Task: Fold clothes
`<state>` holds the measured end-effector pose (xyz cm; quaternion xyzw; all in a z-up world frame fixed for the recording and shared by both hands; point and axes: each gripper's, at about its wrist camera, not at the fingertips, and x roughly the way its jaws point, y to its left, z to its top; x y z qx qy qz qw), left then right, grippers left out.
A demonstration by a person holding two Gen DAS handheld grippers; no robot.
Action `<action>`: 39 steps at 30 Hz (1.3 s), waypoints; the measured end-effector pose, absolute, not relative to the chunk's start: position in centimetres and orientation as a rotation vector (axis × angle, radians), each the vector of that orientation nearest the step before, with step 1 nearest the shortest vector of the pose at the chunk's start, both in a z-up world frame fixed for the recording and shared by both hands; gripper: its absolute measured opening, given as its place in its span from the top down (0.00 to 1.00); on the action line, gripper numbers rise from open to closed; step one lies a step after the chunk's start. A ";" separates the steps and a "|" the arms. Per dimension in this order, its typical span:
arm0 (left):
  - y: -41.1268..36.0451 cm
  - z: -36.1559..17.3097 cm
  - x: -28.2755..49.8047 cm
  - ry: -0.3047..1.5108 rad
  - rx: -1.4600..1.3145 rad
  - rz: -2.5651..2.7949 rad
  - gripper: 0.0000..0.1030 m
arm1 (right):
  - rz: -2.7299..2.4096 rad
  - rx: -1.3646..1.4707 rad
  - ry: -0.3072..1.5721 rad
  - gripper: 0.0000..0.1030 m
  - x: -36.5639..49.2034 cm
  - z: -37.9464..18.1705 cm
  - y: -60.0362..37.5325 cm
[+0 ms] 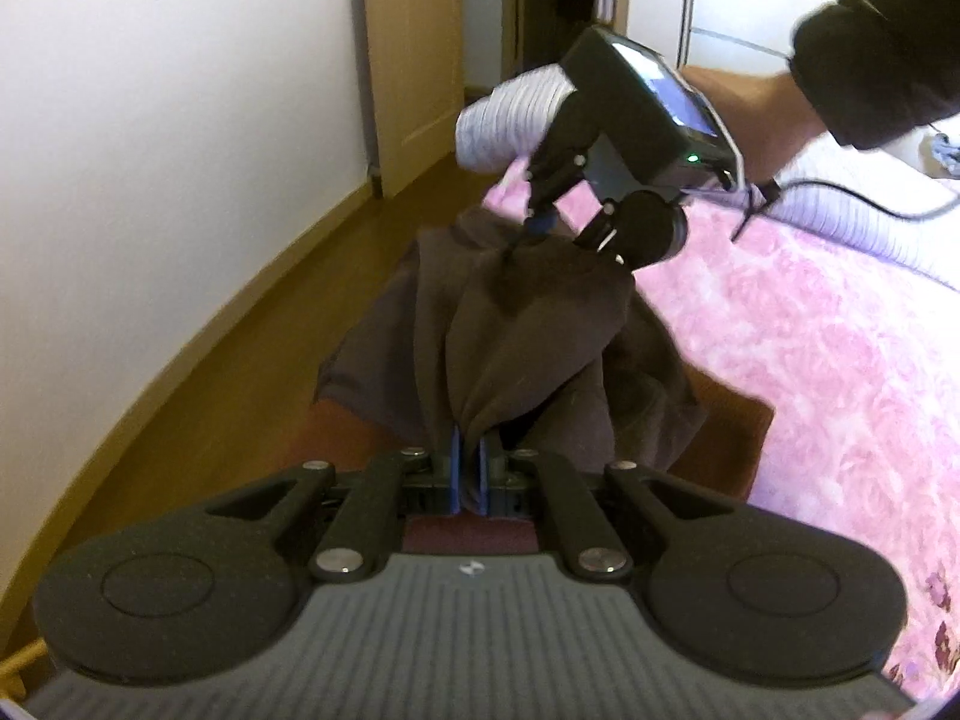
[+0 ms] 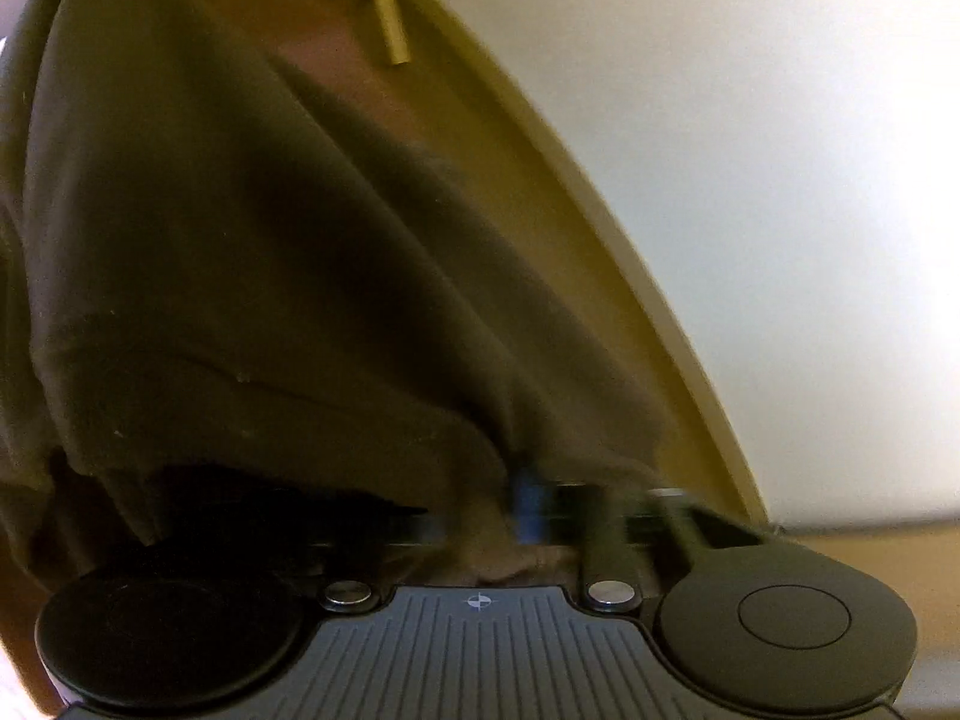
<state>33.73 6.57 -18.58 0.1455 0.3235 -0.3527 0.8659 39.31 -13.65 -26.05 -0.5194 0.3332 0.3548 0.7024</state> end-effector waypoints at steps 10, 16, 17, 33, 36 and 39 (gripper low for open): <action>3.3 -5.2 29.2 0.376 0.390 -0.901 0.97 | 0.333 -0.818 0.572 1.00 26.8 -7.4 -26.1; 0.1 -0.6 18.0 0.295 0.454 -1.004 0.98 | 0.098 -0.638 0.548 1.00 8.3 -0.7 -30.8; -0.4 0.1 15.3 0.289 0.460 -1.029 0.98 | 0.084 -0.603 0.562 1.00 6.2 0.4 -30.3; -16.9 7.6 -15.1 0.376 0.220 -1.829 0.98 | -0.277 0.014 0.834 1.00 -32.2 1.5 -31.5; -20.7 10.4 -18.8 0.300 0.188 -2.076 0.98 | -0.447 0.062 0.845 0.98 -38.7 2.9 -32.2; -21.9 13.5 -21.5 0.215 0.114 -2.245 0.98 | -0.652 0.114 0.798 0.80 -47.1 5.5 -32.5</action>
